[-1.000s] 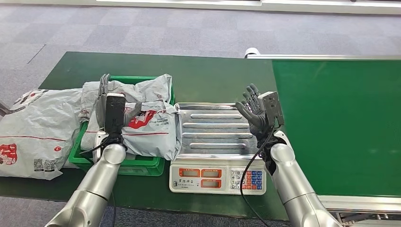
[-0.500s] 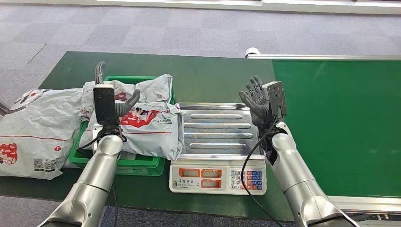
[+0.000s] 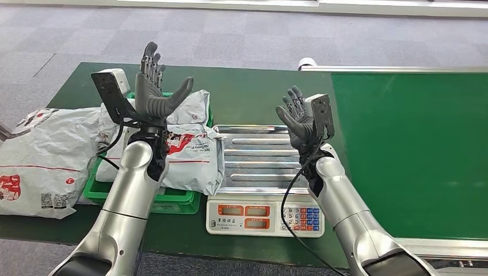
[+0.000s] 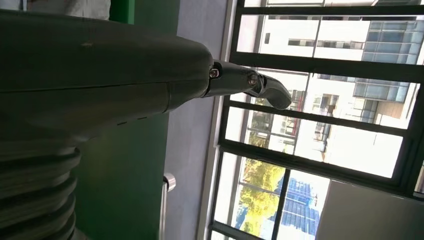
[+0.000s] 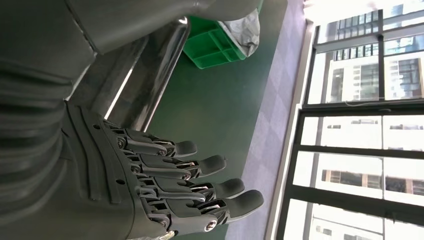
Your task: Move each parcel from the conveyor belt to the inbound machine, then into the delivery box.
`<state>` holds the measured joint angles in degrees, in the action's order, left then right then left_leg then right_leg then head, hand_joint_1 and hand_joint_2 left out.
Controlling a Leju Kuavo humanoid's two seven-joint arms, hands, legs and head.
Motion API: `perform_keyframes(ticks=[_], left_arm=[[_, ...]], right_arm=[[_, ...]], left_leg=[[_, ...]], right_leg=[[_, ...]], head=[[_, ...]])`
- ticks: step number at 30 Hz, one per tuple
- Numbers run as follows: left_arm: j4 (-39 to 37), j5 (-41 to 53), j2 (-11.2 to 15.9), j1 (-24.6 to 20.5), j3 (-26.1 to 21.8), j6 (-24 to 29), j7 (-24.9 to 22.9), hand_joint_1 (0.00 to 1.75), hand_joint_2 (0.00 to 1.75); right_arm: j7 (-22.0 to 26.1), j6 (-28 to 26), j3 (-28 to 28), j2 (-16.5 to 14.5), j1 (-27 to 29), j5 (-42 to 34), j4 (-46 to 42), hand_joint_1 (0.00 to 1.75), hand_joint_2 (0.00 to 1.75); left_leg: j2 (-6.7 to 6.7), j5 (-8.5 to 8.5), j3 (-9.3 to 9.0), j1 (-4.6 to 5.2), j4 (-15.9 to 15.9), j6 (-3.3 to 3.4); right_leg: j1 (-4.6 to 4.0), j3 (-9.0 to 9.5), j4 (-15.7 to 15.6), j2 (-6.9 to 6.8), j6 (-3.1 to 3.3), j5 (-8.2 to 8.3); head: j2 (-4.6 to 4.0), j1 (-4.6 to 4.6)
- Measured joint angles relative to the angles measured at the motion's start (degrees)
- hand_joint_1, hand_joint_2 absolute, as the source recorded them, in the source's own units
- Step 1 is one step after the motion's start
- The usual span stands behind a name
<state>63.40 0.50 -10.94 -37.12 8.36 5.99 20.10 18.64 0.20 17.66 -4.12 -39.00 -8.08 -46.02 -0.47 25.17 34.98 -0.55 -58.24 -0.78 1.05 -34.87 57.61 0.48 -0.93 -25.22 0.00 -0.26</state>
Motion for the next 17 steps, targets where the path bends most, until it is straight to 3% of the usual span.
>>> perform_keyframes(ticks=[7, 17], left_arm=[[0.05, -7.05, -2.39, 0.24, 3.88, -9.94, -3.68, 0.0, 1.75], [0.81, -12.42, -3.46, 2.3, 10.12, -12.84, -5.19, 0.0, 1.75]], right_arm=[[-0.6, -3.31, 1.21, -0.83, 2.67, 0.49, -3.49, 0.0, 1.75], [-2.52, -8.41, 1.27, -0.81, 10.94, 4.1, -13.76, 0.0, 1.75]], left_leg=[[-0.04, 0.01, 0.03, 0.01, 0.0, 0.0], [0.01, 0.05, 0.02, 0.01, 0.0, 0.01]], right_leg=[[-0.01, -0.02, -0.02, -0.03, 0.0, -0.01], [-0.02, -0.05, -0.02, -0.01, -0.01, -0.03]], head=[[0.0, 0.0], [0.0, 0.0]])
